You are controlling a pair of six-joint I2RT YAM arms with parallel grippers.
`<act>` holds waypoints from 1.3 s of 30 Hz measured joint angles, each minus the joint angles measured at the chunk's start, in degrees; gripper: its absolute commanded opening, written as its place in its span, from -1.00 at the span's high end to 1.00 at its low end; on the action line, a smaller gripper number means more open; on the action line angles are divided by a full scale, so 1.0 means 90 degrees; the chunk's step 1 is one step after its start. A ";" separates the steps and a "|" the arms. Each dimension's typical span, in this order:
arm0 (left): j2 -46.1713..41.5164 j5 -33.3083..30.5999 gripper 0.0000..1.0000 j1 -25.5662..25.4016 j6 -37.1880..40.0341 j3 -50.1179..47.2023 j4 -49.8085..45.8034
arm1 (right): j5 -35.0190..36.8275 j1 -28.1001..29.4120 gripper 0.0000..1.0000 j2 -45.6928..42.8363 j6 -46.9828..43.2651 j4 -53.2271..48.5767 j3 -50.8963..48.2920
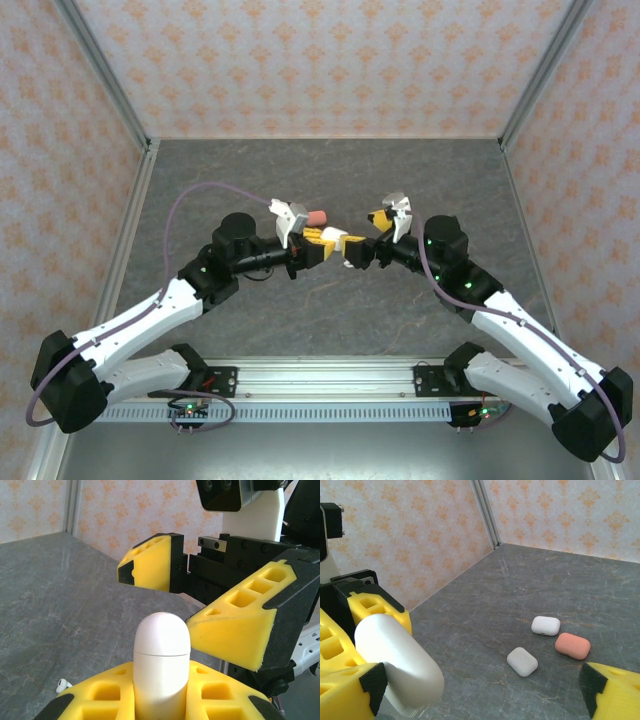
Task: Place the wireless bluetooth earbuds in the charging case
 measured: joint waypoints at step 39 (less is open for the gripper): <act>-0.0491 -0.0913 1.00 -0.0143 0.0709 -0.0233 -0.0906 | 0.0828 -0.0376 -0.83 0.0617 0.0238 -0.2018 0.1027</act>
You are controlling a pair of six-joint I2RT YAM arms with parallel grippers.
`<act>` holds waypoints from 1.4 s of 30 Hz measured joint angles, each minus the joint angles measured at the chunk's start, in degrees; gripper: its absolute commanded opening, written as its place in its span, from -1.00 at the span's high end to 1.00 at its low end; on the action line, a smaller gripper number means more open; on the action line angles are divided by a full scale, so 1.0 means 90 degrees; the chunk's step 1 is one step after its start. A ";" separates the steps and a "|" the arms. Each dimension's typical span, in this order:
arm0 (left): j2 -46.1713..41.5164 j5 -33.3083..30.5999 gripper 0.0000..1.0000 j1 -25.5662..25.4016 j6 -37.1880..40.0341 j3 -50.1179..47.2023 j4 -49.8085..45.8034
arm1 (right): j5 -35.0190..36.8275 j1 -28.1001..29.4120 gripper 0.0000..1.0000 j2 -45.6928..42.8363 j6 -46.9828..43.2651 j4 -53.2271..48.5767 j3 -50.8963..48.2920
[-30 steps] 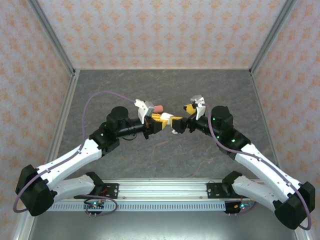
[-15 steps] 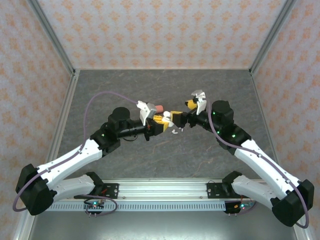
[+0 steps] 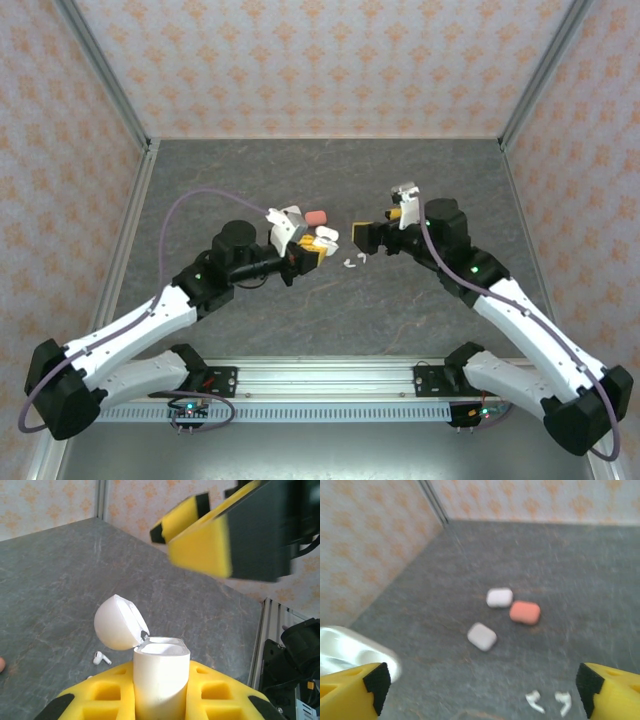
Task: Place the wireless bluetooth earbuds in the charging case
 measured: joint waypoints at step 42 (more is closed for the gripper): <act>-0.0945 -0.0729 1.00 0.0000 0.0138 -0.0629 -0.0508 | 0.0515 0.0617 -0.18 0.5294 -0.0097 -0.1384 0.1559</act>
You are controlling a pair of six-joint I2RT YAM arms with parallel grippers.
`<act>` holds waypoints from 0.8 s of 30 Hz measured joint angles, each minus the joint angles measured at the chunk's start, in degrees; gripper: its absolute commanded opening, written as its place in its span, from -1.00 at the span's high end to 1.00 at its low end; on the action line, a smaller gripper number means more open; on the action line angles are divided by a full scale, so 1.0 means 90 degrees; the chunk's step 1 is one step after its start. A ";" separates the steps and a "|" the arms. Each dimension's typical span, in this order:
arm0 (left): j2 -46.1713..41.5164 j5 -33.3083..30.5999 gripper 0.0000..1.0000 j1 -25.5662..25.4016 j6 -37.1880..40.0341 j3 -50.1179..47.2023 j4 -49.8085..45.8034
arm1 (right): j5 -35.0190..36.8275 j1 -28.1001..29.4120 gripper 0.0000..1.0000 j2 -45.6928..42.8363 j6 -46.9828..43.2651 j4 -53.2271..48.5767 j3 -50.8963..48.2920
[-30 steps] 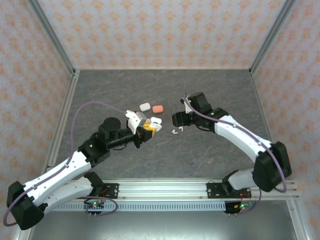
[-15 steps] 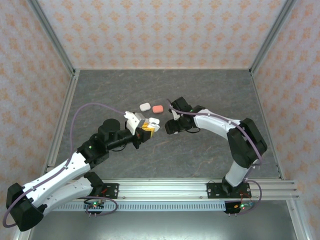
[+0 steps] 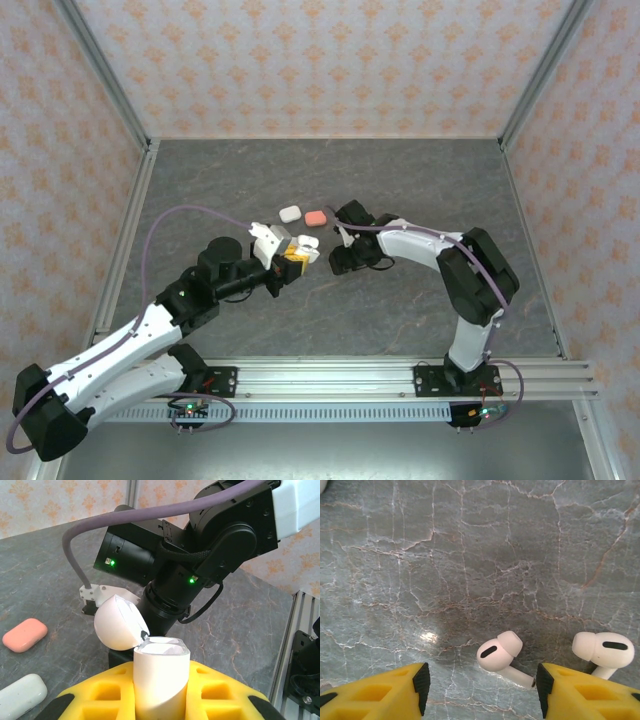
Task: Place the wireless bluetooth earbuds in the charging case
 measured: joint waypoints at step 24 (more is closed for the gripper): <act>0.0136 0.0000 1.00 0.0000 -0.0002 0.0000 0.0007 | -0.0430 0.0175 -0.08 0.0022 0.0007 -0.0080 -0.0107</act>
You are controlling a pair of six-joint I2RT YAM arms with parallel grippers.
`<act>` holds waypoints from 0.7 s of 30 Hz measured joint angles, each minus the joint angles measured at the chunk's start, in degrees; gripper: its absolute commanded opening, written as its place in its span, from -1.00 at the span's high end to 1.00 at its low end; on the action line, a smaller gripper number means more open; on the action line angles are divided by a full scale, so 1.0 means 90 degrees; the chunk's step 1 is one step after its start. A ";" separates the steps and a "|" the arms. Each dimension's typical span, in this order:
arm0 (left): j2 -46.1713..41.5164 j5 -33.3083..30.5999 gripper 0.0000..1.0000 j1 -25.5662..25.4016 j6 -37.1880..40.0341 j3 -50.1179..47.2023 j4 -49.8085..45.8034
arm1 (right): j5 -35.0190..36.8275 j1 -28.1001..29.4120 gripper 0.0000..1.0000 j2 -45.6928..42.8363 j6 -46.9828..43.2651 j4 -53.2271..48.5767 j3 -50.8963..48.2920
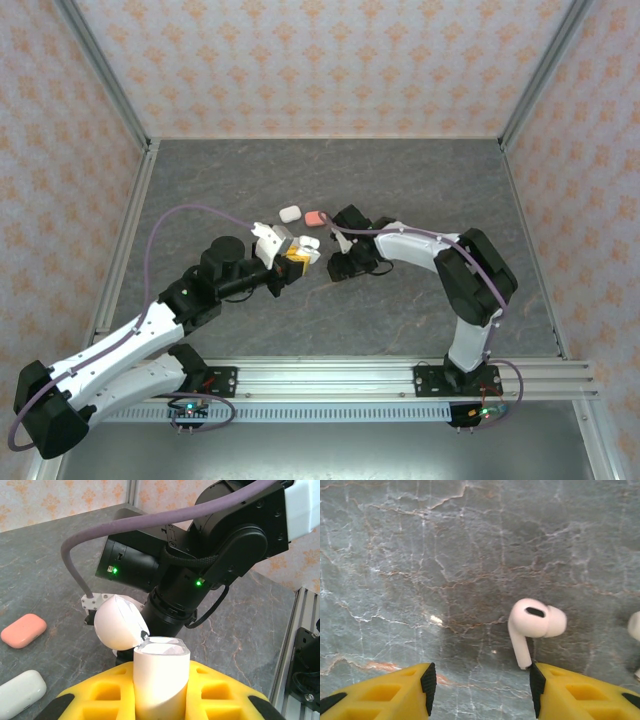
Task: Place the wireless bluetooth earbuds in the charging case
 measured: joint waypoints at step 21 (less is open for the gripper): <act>0.0053 0.0002 1.00 0.0000 0.0002 0.0000 0.0000 | -0.0095 -0.0007 -0.09 -0.0406 -0.0131 0.0138 -0.0092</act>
